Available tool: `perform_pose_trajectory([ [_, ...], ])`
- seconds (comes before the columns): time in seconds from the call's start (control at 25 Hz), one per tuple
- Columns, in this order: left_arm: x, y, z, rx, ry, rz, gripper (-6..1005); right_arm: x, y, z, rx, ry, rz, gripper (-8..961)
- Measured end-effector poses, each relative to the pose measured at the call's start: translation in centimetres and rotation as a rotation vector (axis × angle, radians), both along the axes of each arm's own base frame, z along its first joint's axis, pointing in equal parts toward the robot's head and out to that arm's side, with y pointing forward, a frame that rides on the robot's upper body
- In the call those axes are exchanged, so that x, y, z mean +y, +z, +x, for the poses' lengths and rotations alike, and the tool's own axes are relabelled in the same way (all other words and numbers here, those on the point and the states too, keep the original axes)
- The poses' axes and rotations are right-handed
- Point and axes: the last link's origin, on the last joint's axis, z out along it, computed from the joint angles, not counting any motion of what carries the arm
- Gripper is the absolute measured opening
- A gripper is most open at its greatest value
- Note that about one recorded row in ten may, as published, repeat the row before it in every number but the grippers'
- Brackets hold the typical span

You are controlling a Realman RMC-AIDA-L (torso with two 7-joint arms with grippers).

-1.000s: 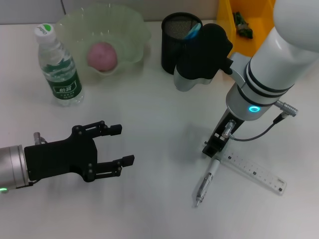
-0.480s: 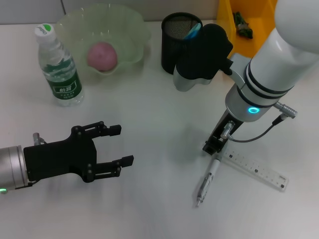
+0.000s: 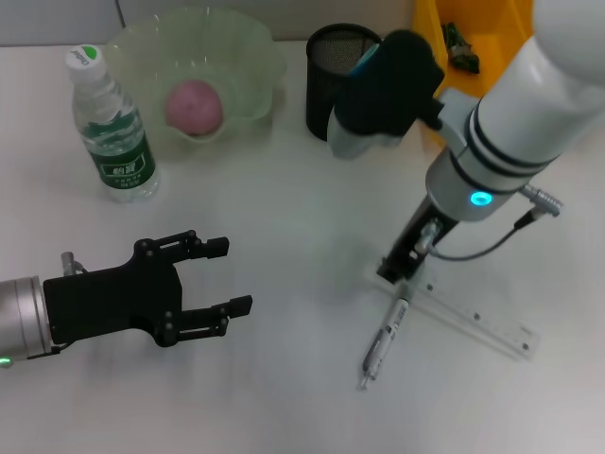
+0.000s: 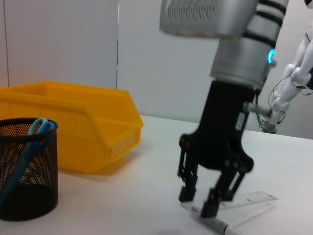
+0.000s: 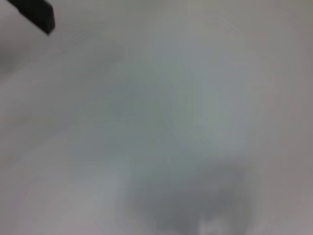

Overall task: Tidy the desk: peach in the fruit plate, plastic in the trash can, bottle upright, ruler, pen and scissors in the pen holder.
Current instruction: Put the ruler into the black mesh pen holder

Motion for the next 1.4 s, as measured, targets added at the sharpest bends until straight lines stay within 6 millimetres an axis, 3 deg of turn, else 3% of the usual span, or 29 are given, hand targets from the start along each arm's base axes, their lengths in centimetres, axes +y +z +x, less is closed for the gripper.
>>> perform_pose_trajectory([
  [0.24,0.0,0.0,0.0,0.0,0.0,0.0,777,1.1,2.8,-1.7,0.108,0.015,0.082,382],
  [0.28,0.0,0.0,0.0,0.0,0.0,0.0,777,1.6,4.3,-2.2,0.158,0.028,0.121,382],
  [0.32,0.0,0.0,0.0,0.0,0.0,0.0,777,1.6,4.3,-2.2,0.158,0.028,0.121,382],
  [0.36,0.0,0.0,0.0,0.002,0.0,0.001,777,2.1,6.2,-2.8,0.227,0.049,0.169,382],
  [0.44,0.0,0.0,0.0,0.002,-0.001,0.001,776,2.2,6.9,-3.0,0.263,0.059,0.19,382],
  [0.56,0.0,-0.1,0.1,0.002,-0.003,-0.001,776,2.8,9.8,-3.6,0.472,0.123,0.262,382],
  [0.64,0.0,-0.2,0.2,0.002,-0.006,-0.006,776,2.9,10.2,-3.5,0.515,0.138,0.275,382],
  [0.76,0.0,-0.3,0.3,0.001,-0.01,-0.009,776,3.5,12.0,-2.9,0.726,0.2,0.333,382],
  [0.92,0.1,-0.4,0.4,-0.007,-0.014,-0.004,776,3.9,12.9,-2.0,0.886,0.239,0.366,382],
  [1.16,0.4,-0.5,0.9,-0.015,-0.024,-0.001,776,5.6,13.8,0.8,1.177,0.316,0.493,382],
  [1.4,0.7,-0.6,1.2,-0.019,-0.036,-0.003,776,7.0,13.6,2.1,1.25,0.393,0.598,381],
])
